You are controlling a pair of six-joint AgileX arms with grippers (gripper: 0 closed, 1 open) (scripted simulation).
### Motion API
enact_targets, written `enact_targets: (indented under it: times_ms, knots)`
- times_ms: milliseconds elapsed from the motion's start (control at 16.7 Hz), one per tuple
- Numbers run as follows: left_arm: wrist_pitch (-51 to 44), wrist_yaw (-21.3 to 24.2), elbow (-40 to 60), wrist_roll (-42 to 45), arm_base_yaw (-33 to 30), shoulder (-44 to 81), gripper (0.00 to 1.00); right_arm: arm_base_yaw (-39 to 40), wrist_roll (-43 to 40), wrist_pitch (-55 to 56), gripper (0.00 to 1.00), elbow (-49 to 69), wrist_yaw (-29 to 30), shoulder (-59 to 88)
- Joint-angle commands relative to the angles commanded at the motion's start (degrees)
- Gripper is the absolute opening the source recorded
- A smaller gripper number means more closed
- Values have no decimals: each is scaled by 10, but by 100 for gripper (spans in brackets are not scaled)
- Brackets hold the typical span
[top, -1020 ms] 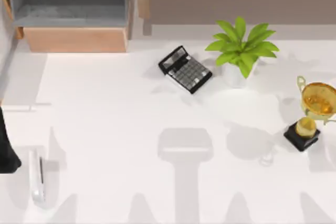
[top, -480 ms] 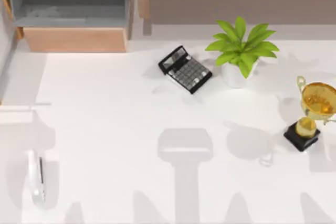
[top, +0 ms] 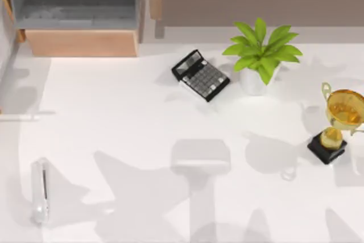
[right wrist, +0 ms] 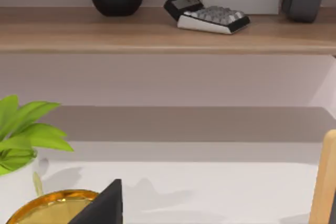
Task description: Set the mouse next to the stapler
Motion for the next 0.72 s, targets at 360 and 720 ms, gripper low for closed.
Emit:
enact_targets:
  times_ms: [360,720]
  knots:
    - [-186,13,346,59,27,384,100,0,0,0,100,0,0,0]
    - [-333,31,628,88,32,661,100,0,0,0,100,0,0,0]
